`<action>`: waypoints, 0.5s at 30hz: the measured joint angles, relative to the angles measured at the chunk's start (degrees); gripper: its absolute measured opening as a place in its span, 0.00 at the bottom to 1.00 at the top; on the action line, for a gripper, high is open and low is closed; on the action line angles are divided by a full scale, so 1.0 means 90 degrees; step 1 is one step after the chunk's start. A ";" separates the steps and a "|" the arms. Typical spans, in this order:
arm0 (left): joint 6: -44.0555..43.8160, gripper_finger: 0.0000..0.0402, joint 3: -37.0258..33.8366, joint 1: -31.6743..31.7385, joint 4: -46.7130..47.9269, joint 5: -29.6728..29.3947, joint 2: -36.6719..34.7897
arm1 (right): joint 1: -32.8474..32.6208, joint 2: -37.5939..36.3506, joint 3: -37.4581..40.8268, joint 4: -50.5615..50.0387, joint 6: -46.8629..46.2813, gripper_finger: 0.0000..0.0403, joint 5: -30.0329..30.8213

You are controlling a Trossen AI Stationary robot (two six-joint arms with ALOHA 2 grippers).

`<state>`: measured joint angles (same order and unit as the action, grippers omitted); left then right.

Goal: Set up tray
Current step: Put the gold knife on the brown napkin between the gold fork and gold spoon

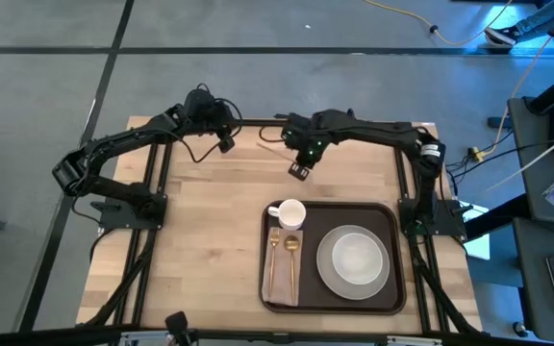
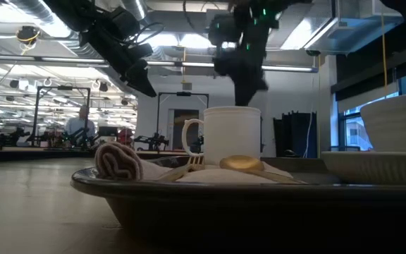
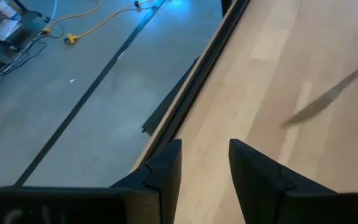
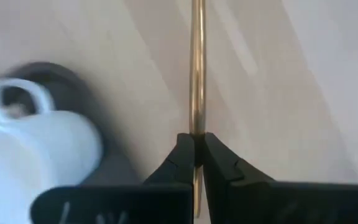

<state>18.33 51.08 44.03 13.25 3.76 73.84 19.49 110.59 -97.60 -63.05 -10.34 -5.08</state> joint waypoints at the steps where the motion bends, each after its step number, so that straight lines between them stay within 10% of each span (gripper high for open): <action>1: -0.0005 0.32 0.0006 0.0000 -0.0002 -0.0050 0.0000 | -0.0071 -0.0003 -0.0241 -0.0316 -0.0347 0.02 0.0005; 15: -0.0268 0.32 0.0016 -0.0061 0.0028 0.0507 -0.0223 | -0.3065 -0.0023 -0.2446 -0.2465 -0.6081 0.02 0.0730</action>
<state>15.92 51.22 43.48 13.50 8.32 71.83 -8.10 110.39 -119.62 -85.23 -65.07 1.49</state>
